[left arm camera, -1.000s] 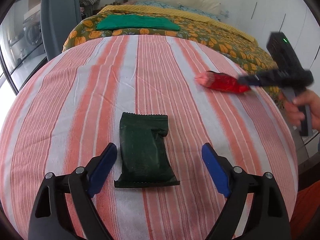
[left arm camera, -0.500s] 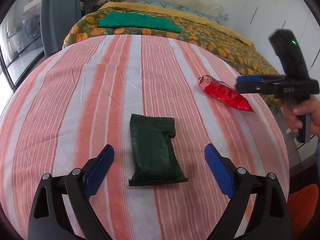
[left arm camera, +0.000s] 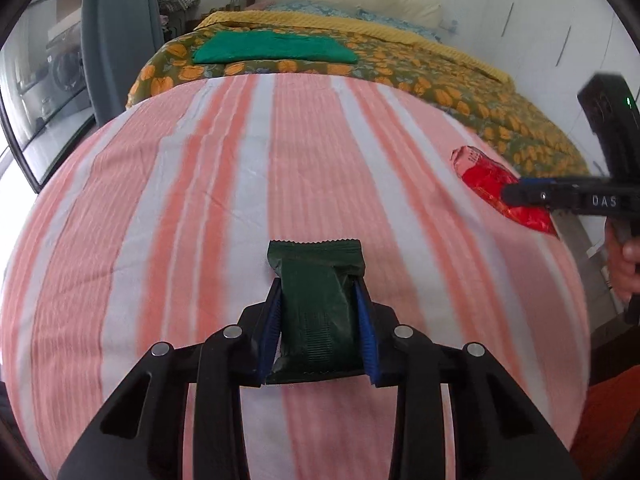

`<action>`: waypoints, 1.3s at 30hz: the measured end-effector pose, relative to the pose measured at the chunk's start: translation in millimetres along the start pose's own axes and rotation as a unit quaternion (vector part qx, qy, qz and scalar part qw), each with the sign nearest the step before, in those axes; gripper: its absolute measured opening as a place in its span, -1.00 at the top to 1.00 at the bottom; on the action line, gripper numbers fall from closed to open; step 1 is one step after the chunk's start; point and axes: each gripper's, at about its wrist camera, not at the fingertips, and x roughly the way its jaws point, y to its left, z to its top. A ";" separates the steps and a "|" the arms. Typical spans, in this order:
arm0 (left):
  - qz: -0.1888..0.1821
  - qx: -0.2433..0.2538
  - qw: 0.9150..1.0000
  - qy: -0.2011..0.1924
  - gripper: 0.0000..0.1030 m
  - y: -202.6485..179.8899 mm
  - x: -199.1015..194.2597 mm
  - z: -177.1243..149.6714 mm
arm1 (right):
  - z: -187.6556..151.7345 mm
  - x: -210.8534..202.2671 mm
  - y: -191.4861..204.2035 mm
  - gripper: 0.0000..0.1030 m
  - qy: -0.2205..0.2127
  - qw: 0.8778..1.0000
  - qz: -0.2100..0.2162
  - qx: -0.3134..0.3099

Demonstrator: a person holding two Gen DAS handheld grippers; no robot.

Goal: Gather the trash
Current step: 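Carry the green pouch and red bag over the blue wastebasket with both tools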

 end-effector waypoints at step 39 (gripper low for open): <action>-0.094 0.157 0.979 0.096 -0.54 -436.9 165.2 -84.0 | -326.3 -78.0 -339.9 -0.33 -0.073 0.900 -0.063 0.424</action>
